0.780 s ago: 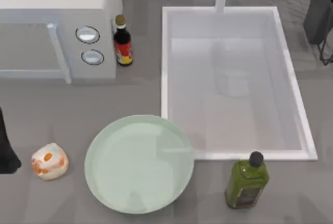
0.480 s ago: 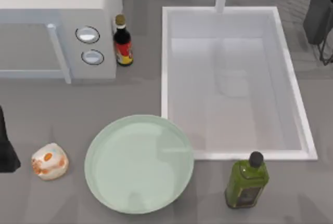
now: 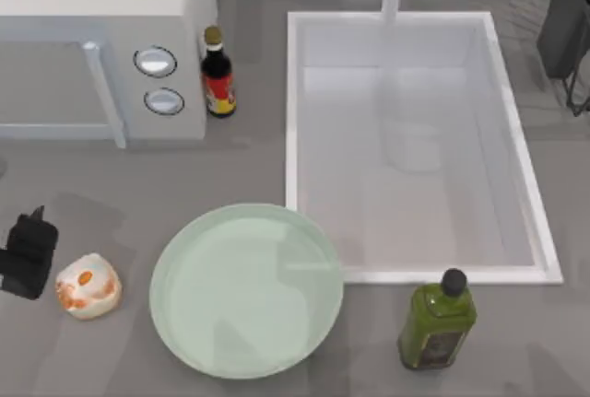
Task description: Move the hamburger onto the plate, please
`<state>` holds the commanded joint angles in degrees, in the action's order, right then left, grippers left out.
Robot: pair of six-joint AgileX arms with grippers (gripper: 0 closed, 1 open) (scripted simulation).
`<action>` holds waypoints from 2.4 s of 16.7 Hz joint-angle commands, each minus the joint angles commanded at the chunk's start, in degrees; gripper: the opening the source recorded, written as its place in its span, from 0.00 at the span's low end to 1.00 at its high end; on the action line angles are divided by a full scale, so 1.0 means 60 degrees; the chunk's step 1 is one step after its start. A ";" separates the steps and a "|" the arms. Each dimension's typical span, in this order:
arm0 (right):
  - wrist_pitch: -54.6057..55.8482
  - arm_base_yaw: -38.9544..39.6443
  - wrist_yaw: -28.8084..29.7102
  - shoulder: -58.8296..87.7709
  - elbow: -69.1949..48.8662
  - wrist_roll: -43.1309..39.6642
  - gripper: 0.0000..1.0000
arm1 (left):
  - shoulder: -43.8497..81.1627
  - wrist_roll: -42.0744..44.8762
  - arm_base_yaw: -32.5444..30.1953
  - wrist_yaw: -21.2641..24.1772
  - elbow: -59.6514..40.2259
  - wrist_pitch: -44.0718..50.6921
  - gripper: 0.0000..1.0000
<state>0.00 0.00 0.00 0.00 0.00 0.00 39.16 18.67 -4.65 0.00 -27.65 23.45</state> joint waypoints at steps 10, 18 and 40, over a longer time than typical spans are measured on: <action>0.0000 0.0000 0.0000 0.0000 0.0000 0.0000 1.00 | 0.8499 0.3764 -0.1094 -0.0017 -0.4949 0.4504 1.00; 0.0000 0.0000 0.0000 0.0000 0.0000 0.0000 1.00 | 0.9474 0.4375 -0.1264 0.0007 -0.5543 0.5239 1.00; 0.0000 0.0000 0.0000 0.0000 0.0000 0.0000 1.00 | 1.1079 0.4430 -0.1295 0.0014 -0.3985 0.2094 0.47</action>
<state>0.00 0.00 0.00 0.00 0.00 0.00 105.63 45.25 -12.42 0.09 -51.56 36.02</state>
